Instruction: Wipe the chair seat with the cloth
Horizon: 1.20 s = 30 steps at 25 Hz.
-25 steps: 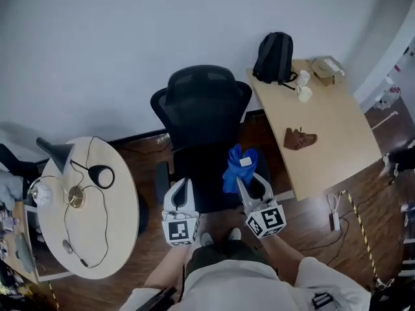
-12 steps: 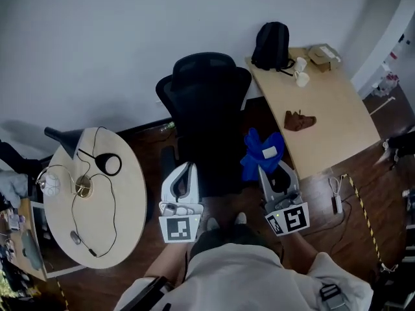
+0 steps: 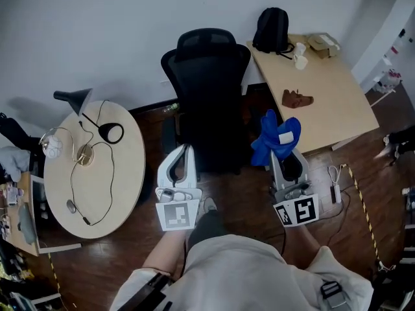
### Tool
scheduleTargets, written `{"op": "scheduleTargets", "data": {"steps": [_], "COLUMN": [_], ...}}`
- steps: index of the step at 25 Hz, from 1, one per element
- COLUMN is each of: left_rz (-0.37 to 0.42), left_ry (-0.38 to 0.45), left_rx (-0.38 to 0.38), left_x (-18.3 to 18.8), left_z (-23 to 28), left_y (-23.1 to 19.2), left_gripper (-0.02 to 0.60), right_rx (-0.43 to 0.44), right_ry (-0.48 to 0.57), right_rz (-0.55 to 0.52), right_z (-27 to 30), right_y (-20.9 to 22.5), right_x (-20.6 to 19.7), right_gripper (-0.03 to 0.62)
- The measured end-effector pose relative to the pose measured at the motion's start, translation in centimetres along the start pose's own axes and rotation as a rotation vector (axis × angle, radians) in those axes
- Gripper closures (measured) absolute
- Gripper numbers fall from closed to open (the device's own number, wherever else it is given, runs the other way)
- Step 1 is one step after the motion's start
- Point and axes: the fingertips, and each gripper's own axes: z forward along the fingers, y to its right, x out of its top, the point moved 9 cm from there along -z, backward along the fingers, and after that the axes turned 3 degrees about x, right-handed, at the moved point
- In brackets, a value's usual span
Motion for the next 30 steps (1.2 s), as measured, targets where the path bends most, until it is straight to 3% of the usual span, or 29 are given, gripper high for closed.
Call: {"op": "scheduleTargets", "data": {"steps": [9, 13, 19, 24, 30], "left_rz": [0.016, 0.038, -0.003, 0.008, -0.021], "left_ry": [0.015, 0.022, 0.025, 0.039, 0.018], "left_rx": [0.025, 0.050, 0.033, 0.046, 0.026], "left_x": [3.7, 5.9, 12.0, 10.8, 13.9], "left_z": [-15.5, -22.4, -23.9, -27.4, -25.7], "left_y": [11.4, 13.9, 11.5, 12.0, 11.5], "left_gripper": [0.529, 0.529, 0.529, 0.529, 0.529], "right_rx": [0.045, 0.053, 0.035, 0.043, 0.033], "right_ry": [0.019, 0.053, 0.036, 0.075, 0.013], "right_rz": [0.065, 0.076, 0.103, 0.103, 0.100], "right_z": [-16.1, -21.7, -20.1, -22.7, -19.3], "right_y": [-3.2, -5.9, -7.9, -11.0, -10.5], "right_x": [6.8, 9.9, 15.9, 14.8, 16.4], "right_gripper": [0.482, 0.484, 0.485, 0.485, 0.485]}}
